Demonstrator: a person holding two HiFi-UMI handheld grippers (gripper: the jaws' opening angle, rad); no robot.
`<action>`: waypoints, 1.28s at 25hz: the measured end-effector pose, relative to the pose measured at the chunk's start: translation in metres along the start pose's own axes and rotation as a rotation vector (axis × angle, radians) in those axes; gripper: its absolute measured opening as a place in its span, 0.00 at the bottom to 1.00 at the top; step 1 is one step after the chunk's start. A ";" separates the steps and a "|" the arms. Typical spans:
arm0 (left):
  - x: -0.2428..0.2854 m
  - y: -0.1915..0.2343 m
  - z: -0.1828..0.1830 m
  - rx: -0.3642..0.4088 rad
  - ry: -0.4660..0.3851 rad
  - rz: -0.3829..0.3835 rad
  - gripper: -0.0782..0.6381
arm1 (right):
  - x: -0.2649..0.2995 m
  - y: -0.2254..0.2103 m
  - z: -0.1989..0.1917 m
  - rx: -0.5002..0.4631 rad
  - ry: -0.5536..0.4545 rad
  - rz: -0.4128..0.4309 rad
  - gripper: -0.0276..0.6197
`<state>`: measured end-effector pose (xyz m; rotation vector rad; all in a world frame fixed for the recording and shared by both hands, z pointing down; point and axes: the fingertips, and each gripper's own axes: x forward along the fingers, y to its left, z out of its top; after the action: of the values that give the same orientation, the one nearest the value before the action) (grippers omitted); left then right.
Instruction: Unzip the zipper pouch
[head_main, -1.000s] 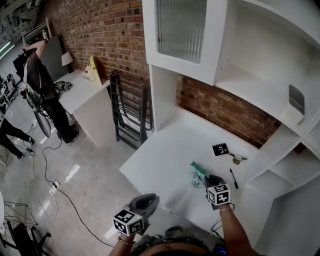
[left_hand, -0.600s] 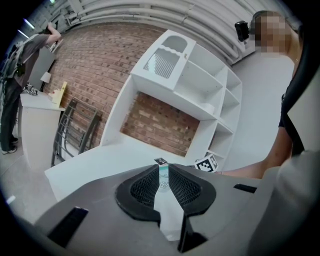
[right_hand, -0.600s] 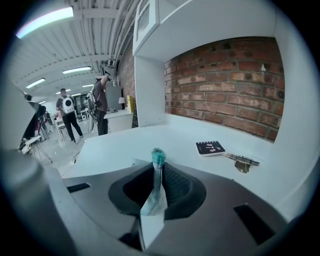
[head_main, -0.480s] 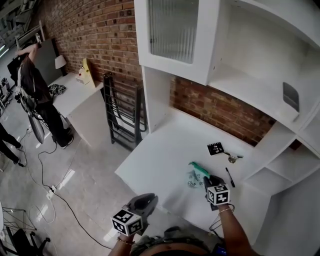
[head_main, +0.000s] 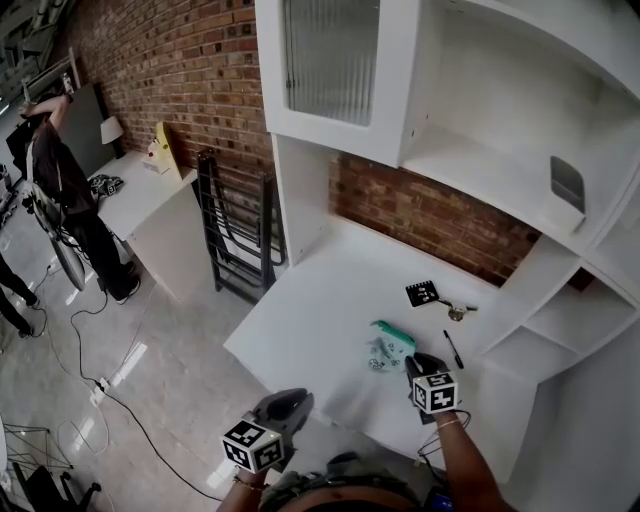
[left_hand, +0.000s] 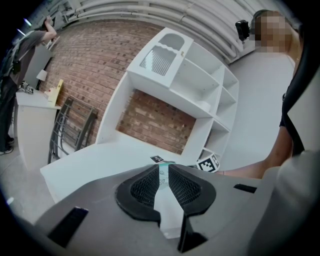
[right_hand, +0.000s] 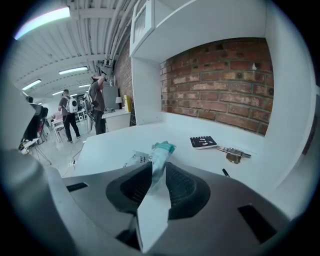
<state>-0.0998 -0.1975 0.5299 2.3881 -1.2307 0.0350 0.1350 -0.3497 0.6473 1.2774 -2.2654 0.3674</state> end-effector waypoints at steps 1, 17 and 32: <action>0.001 -0.001 -0.001 0.004 0.004 -0.003 0.19 | -0.002 0.000 -0.002 0.004 0.001 -0.001 0.18; 0.010 -0.026 -0.014 0.054 0.058 -0.090 0.19 | -0.066 0.014 0.009 0.155 -0.127 -0.012 0.17; 0.034 -0.053 -0.009 0.154 0.024 -0.151 0.17 | -0.168 0.037 0.041 0.125 -0.302 -0.119 0.11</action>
<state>-0.0362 -0.1932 0.5254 2.5988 -1.0679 0.1153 0.1635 -0.2291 0.5210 1.6173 -2.4281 0.2927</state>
